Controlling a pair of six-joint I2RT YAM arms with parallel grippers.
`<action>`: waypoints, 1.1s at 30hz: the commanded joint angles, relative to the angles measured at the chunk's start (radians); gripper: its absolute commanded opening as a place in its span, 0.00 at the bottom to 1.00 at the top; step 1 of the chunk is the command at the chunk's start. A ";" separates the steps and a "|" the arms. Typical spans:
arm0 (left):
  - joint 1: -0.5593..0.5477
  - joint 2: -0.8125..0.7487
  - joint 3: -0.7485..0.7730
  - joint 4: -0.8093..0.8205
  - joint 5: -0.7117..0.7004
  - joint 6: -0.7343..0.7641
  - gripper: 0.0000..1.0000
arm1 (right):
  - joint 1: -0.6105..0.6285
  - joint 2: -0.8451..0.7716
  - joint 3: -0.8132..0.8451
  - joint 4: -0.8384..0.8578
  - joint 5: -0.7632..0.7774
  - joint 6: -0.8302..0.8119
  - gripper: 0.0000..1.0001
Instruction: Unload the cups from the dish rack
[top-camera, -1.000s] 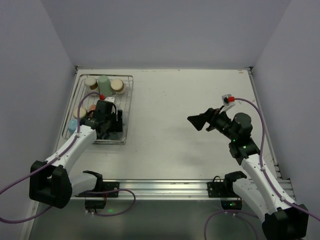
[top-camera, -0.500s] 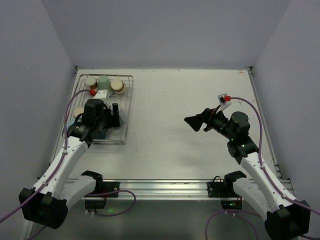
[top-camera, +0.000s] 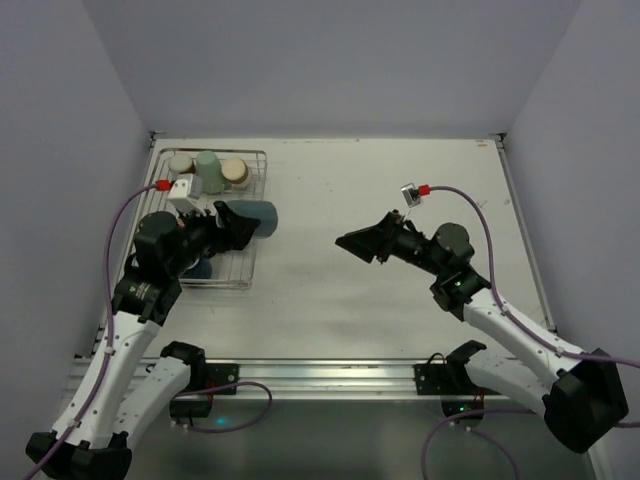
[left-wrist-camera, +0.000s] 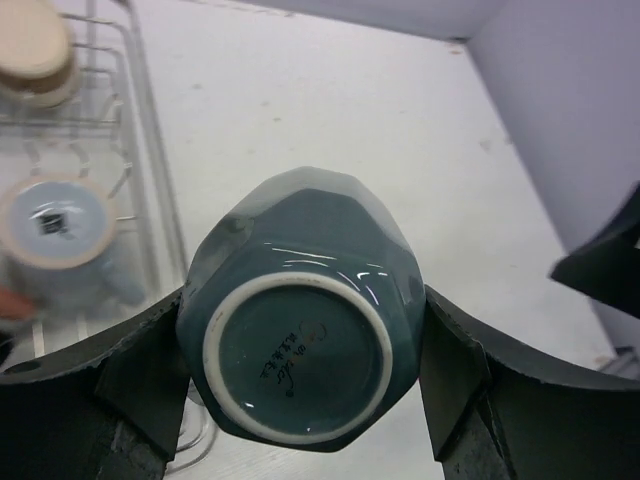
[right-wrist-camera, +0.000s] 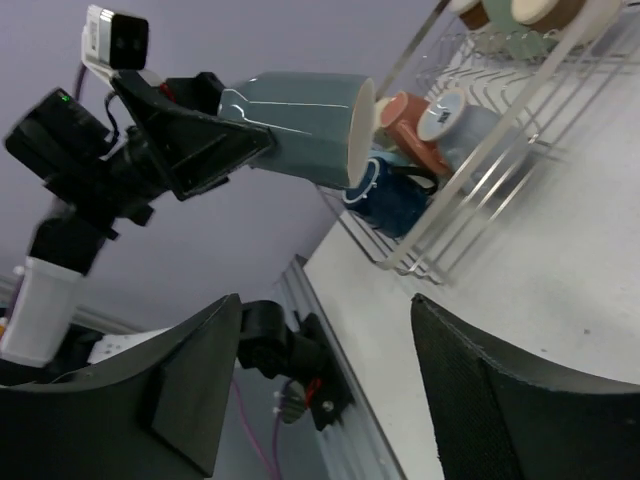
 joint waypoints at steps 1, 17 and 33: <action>-0.002 -0.022 -0.089 0.397 0.311 -0.197 0.14 | 0.043 0.083 0.031 0.256 0.042 0.158 0.69; -0.043 0.045 -0.293 0.909 0.535 -0.485 0.16 | 0.175 0.395 0.172 0.575 0.000 0.300 0.65; -0.065 0.064 -0.183 0.545 0.474 -0.184 1.00 | 0.138 0.332 0.158 0.464 0.086 0.180 0.00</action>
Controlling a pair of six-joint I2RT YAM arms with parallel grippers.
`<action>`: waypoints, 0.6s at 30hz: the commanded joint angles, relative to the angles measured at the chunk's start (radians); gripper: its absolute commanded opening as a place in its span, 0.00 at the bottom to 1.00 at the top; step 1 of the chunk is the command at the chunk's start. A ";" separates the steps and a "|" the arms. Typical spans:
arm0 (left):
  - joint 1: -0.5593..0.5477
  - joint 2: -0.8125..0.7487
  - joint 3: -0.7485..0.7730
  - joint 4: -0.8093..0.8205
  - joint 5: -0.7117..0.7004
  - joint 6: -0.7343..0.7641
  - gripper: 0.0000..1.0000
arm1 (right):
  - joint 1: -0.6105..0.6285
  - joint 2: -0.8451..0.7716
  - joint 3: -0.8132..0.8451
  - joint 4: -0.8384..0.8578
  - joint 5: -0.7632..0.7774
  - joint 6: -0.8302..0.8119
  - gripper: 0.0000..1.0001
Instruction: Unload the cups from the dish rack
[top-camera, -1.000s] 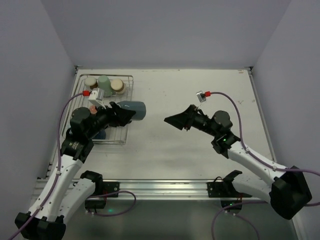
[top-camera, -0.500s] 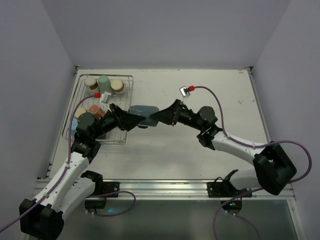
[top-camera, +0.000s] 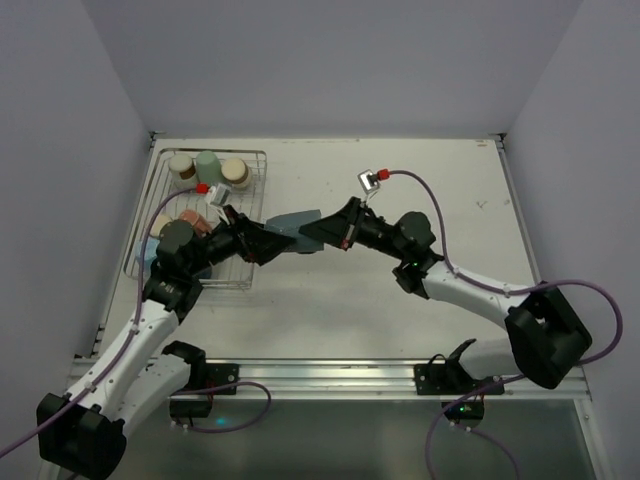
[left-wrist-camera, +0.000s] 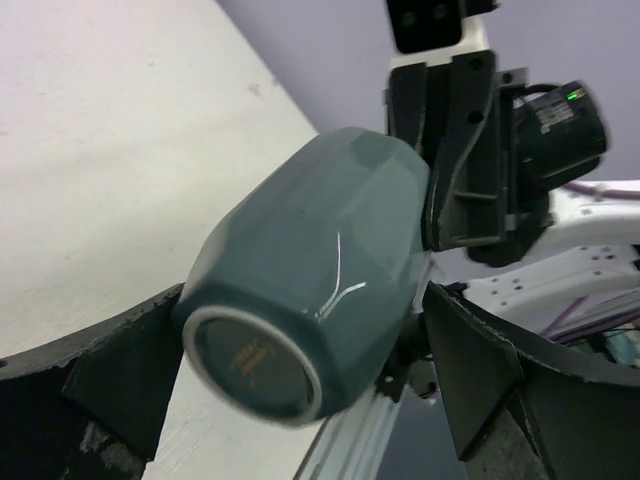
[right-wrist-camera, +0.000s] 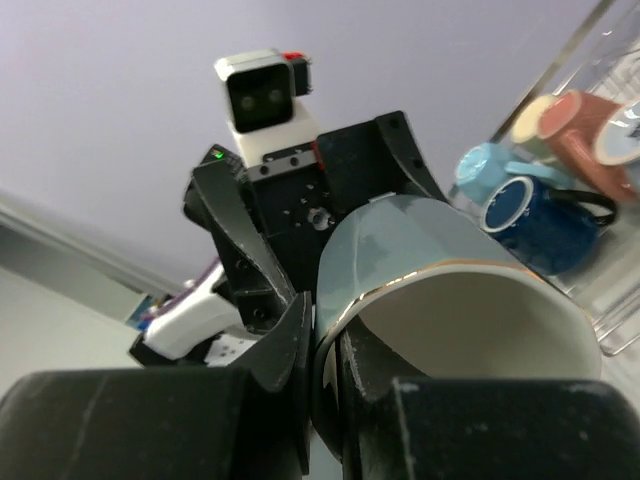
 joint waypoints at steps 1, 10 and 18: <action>-0.003 -0.028 0.132 -0.221 -0.078 0.216 1.00 | -0.066 -0.153 0.013 -0.221 0.106 -0.201 0.00; -0.003 -0.094 0.163 -0.533 -0.412 0.489 1.00 | -0.256 -0.199 0.227 -0.973 0.260 -0.626 0.00; -0.003 -0.115 0.160 -0.598 -0.615 0.548 1.00 | -0.250 0.301 0.847 -1.502 0.476 -0.977 0.00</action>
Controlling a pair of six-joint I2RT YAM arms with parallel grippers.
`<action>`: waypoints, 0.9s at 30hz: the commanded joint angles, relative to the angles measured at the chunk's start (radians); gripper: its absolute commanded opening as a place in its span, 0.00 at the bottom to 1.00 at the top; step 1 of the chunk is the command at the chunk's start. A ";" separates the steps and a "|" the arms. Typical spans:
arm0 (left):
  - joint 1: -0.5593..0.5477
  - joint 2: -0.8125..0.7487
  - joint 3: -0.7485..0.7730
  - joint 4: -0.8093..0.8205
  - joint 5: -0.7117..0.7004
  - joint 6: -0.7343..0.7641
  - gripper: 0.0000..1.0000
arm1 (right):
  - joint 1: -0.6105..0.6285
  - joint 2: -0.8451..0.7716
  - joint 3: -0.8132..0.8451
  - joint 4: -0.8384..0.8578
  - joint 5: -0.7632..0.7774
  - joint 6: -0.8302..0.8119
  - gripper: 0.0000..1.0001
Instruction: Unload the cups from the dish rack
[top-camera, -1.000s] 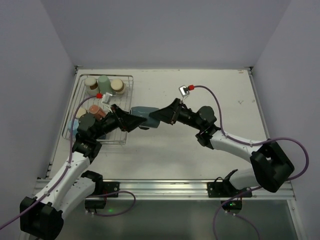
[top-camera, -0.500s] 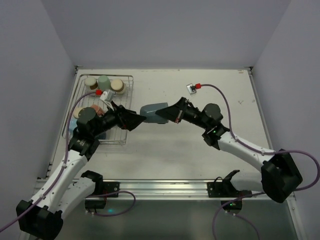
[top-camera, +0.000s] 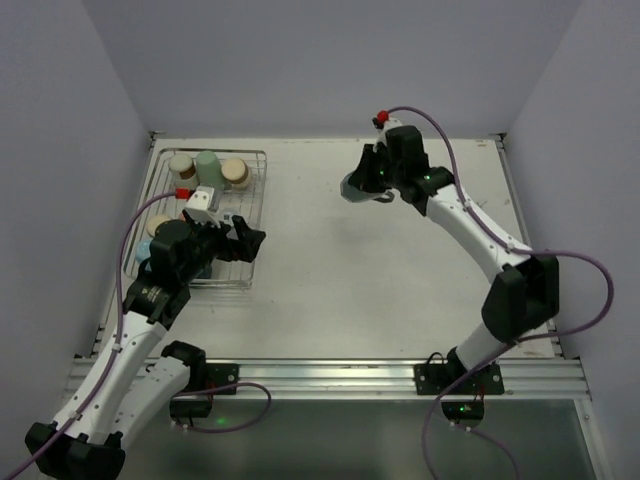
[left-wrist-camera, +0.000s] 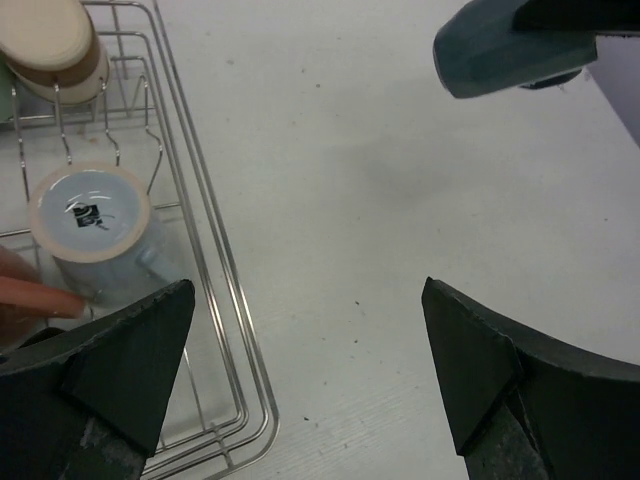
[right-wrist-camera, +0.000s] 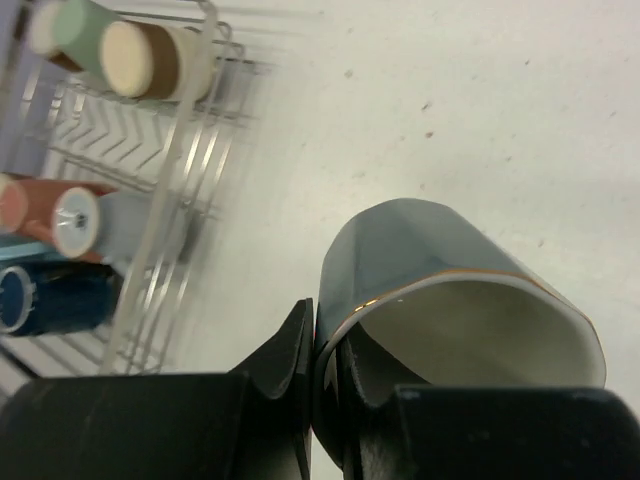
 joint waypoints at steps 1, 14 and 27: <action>-0.003 -0.016 0.015 -0.046 -0.108 0.070 1.00 | 0.012 0.179 0.255 -0.254 0.114 -0.212 0.00; 0.039 0.041 0.019 -0.074 -0.152 0.066 1.00 | 0.059 0.677 0.769 -0.481 0.235 -0.345 0.00; 0.049 0.177 0.081 -0.103 -0.264 -0.036 1.00 | 0.091 0.603 0.691 -0.412 0.304 -0.379 0.64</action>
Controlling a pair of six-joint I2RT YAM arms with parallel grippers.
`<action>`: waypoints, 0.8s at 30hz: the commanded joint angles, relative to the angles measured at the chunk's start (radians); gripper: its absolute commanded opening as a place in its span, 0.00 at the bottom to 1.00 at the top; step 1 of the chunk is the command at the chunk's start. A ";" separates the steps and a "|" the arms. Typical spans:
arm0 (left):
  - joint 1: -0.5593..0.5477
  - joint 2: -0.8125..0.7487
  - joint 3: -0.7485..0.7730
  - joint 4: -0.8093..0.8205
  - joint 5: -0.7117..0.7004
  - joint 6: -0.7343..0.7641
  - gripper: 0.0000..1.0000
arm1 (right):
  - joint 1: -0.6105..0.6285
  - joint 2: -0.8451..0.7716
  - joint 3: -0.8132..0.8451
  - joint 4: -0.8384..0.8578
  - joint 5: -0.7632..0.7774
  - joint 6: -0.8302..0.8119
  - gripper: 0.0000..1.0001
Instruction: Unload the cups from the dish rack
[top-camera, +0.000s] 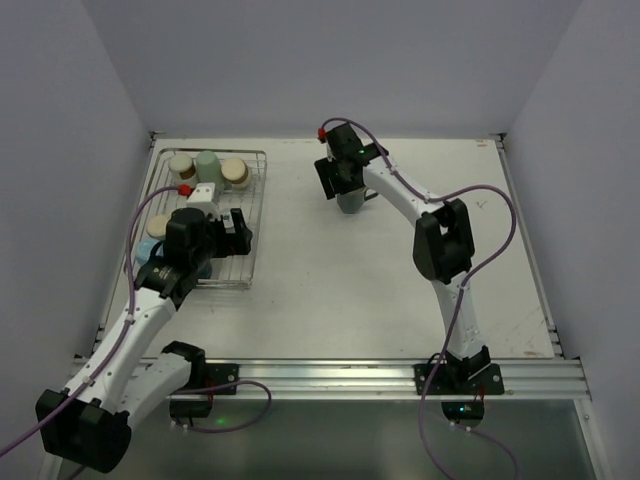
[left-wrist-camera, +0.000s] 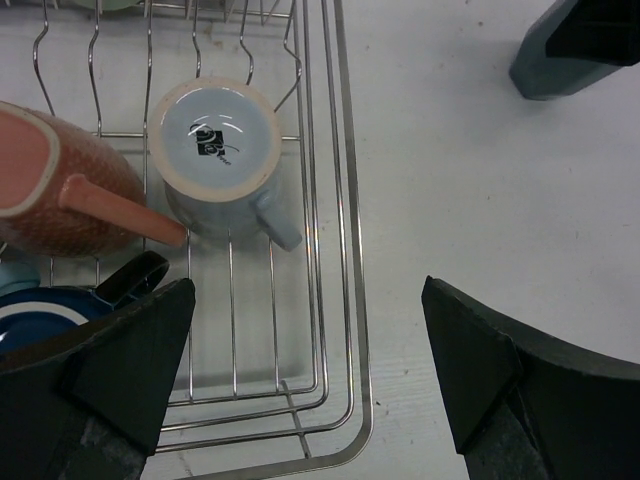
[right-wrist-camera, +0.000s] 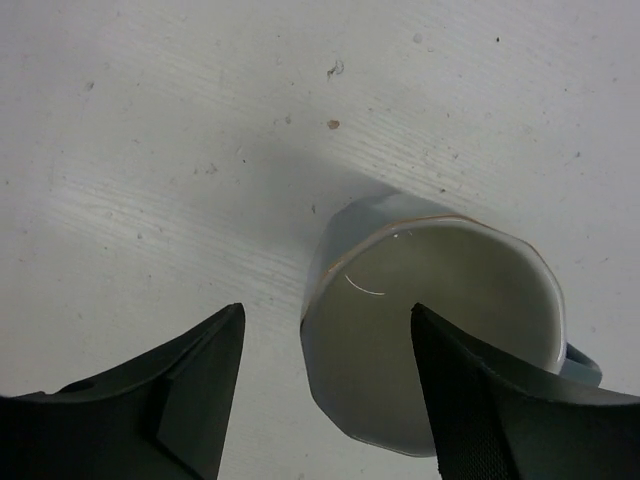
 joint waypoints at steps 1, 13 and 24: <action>0.007 0.031 0.071 0.000 -0.048 -0.062 1.00 | 0.000 -0.112 -0.018 0.028 0.024 -0.032 0.71; 0.007 0.239 0.115 0.098 -0.247 -0.135 0.97 | 0.001 -0.467 -0.296 0.174 -0.109 0.015 0.94; 0.019 0.431 0.186 0.164 -0.347 -0.132 0.98 | 0.001 -0.676 -0.403 0.266 -0.231 0.040 0.99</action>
